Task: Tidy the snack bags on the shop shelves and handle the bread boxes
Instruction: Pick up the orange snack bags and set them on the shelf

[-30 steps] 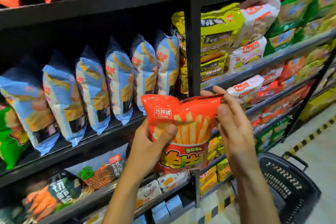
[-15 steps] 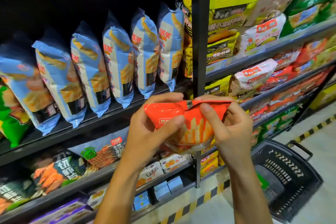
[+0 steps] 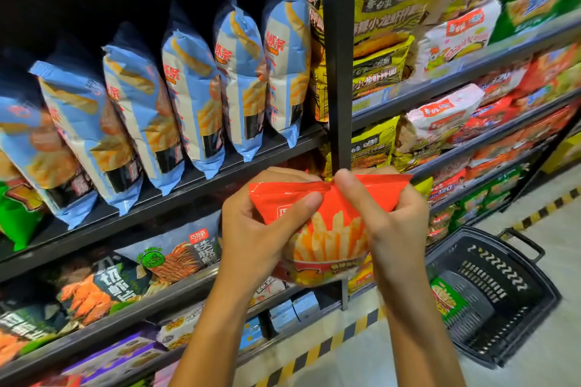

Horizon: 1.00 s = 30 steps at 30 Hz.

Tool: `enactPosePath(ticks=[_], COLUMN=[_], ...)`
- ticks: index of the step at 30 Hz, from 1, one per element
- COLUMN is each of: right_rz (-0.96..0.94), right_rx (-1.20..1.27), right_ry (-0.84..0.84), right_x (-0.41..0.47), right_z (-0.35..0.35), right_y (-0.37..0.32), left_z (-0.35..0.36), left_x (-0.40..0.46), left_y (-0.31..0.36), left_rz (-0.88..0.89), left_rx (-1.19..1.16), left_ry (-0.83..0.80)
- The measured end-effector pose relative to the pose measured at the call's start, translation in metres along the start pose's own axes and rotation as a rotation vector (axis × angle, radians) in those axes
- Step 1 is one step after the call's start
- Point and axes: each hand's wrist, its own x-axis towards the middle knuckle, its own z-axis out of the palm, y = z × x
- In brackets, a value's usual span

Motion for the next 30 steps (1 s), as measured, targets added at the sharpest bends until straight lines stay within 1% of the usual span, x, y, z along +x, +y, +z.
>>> enactPosePath(ticks=[2,4,6,9,11,13,17,20,22,24,27,28,30], right_rz=[0.113,0.187,0.233,0.271,0.285,0.287,0.286,0.279,0.246,0.21,0.207,0.206,0.184], right_rx=[0.051,0.101,0.13,0.138,0.139,0.138,0.124,0.136,0.169,0.168,0.163,0.163,0.159], right_ry=[0.053,0.07,0.069,0.072,0.071,0.072,0.038,-0.015,-0.012,0.016,0.096,0.111,0.11], right_x=[-0.002,-0.004,-0.006,-0.007,-0.007,-0.006,-0.008,-0.007,-0.005,-0.006,-0.006,-0.006,-0.007], right_z=[0.005,0.009,0.012,0.014,0.013,0.011,0.009,0.009,0.007,0.005,0.0,-0.001,-0.002], right_y=[0.003,0.005,0.006,0.006,0.007,0.009,0.012,0.011,0.01,0.01,0.015,0.016,0.016], left_z=[0.001,0.001,-0.001,-0.006,-0.008,-0.008,-0.008,-0.011,-0.013,-0.014,-0.016,-0.017,-0.017], left_x=[-0.002,-0.004,-0.005,-0.008,-0.009,-0.01,-0.011,-0.011,-0.01,-0.01,-0.012,-0.013,-0.014], left_y=[-0.001,-0.003,-0.005,-0.003,-0.001,0.0,-0.004,-0.009,-0.011,-0.01,-0.01,-0.009,-0.008], left_rz=[-0.038,-0.048,-0.069,-0.139,-0.165,-0.152,-0.068,-0.076,-0.102,-0.135,-0.141,-0.144,-0.178], left_rx=[-0.029,-0.032,-0.047,-0.159,-0.169,-0.098,-0.028,-0.078,-0.099,-0.11,-0.086,-0.082,-0.115], left_ry=[0.03,0.045,0.054,0.04,0.005,0.002,0.106,0.196,0.217,0.173,0.043,0.022,0.032])
